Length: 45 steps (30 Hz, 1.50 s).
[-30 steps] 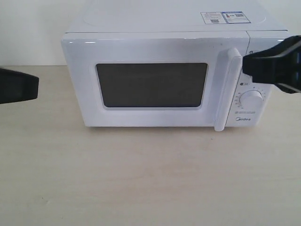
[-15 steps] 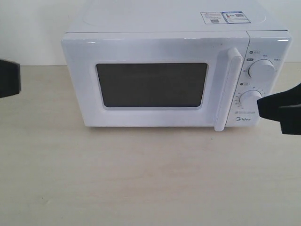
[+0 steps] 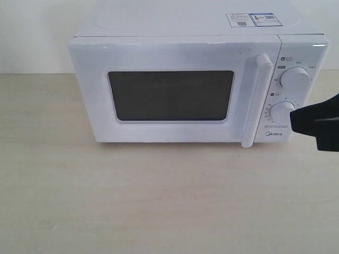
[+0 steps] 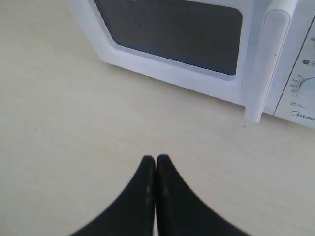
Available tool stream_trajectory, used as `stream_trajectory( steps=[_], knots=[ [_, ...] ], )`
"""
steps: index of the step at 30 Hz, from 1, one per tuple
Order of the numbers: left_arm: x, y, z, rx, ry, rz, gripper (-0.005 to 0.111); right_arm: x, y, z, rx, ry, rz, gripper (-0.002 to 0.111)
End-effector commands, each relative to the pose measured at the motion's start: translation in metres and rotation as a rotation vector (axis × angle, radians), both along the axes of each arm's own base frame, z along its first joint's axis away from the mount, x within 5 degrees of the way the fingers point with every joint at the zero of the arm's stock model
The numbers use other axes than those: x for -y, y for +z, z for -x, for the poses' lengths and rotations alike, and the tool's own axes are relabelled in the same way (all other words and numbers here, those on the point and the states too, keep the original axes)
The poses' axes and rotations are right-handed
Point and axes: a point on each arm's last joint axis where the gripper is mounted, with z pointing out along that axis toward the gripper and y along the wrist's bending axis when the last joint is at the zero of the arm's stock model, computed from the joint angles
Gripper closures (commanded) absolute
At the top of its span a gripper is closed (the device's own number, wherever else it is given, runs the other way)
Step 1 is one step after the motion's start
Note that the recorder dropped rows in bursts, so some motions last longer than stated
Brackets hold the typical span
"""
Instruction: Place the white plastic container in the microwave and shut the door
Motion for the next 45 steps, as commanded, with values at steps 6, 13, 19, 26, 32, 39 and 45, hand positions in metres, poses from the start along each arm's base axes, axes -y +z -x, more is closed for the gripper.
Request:
stream_trajectory(
  steps=[6,13,19,26,32,39,45],
  knots=[
    [-0.011,0.047,0.028,0.307,0.178,0.018,0.102,0.001,0.002,0.001,0.011,-0.002,0.000,0.108],
    [-0.030,0.051,0.107,0.733,0.378,-0.108,0.102,0.001,0.002,0.001,0.011,-0.002,0.000,0.108],
    [-0.053,0.038,0.119,0.903,0.651,-0.342,0.102,0.001,0.002,0.001,0.011,-0.002,0.000,0.108],
    [-0.074,0.008,0.093,0.887,0.914,-0.452,0.102,0.001,0.002,0.001,0.011,-0.002,0.000,0.108],
    [-0.077,-0.043,0.058,0.786,0.980,-0.395,0.102,0.001,0.002,0.001,0.011,-0.002,0.000,0.108],
    [-0.081,-0.102,0.030,0.625,1.045,-0.330,0.102,0.001,0.002,0.001,0.011,-0.002,0.000,0.108],
    [-0.081,-0.140,0.021,0.547,1.042,-0.394,0.102,0.001,0.002,0.001,0.011,-0.002,0.000,0.108]
  ],
)
